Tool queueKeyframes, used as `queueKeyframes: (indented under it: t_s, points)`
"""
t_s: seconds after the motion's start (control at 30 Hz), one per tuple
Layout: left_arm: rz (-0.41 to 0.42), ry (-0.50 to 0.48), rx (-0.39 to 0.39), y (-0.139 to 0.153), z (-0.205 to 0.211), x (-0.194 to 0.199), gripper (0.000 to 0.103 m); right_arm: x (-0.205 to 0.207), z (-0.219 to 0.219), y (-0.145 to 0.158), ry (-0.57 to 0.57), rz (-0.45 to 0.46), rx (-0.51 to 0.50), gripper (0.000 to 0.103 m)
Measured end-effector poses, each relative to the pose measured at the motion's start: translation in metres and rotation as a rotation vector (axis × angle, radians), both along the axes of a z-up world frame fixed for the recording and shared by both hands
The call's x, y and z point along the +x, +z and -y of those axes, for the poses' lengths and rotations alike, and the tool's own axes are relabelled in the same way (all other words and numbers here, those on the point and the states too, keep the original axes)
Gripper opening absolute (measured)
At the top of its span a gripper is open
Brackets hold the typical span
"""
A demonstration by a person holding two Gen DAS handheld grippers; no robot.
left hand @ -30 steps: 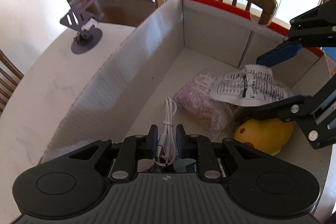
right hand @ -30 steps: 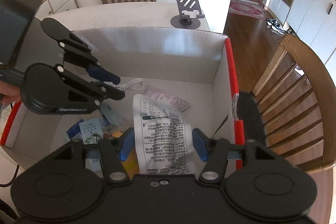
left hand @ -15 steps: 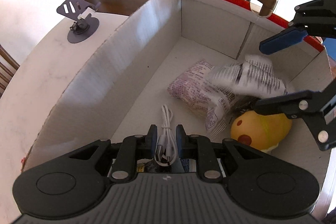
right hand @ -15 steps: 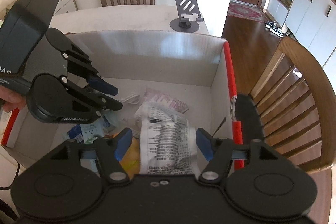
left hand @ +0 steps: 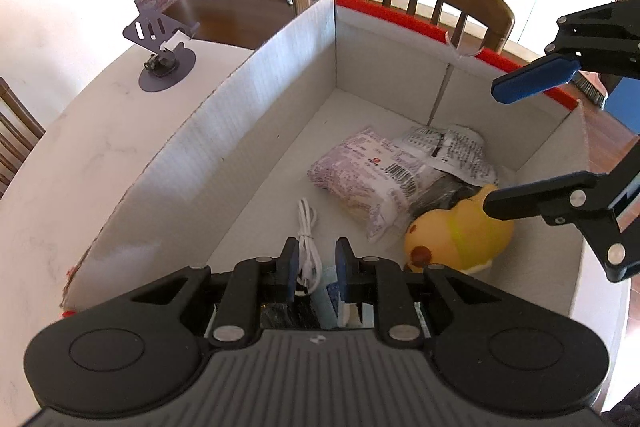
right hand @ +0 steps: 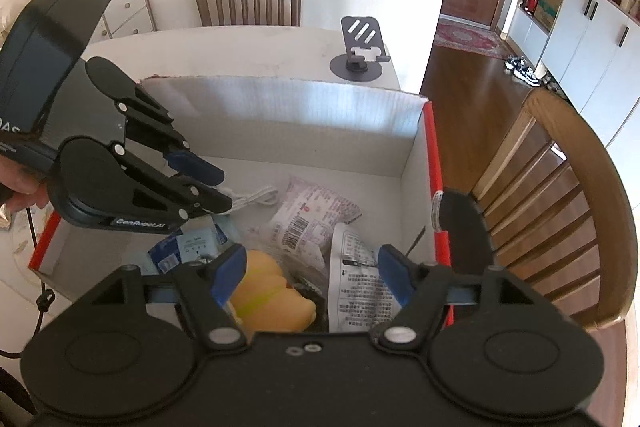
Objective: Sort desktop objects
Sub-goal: 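Open the left tool to drop the cable while the right tool releases the packet, then move both tools back from the box toward the lazy susan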
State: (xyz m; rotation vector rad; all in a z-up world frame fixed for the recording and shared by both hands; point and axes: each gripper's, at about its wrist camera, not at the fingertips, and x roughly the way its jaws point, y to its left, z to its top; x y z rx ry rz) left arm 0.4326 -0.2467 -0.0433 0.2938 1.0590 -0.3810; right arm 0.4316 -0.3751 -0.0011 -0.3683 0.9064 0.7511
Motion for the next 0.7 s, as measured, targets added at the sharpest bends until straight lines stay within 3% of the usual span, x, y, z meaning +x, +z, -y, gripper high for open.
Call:
queueKeyframes:
  t_s: [0.7]
  points:
    - [0.088, 0.020, -0.141, 0.050, -0.023, -0.071, 0.022, -0.046, 0.011, 0.040, -0.009, 0.047, 0.091, 0.076]
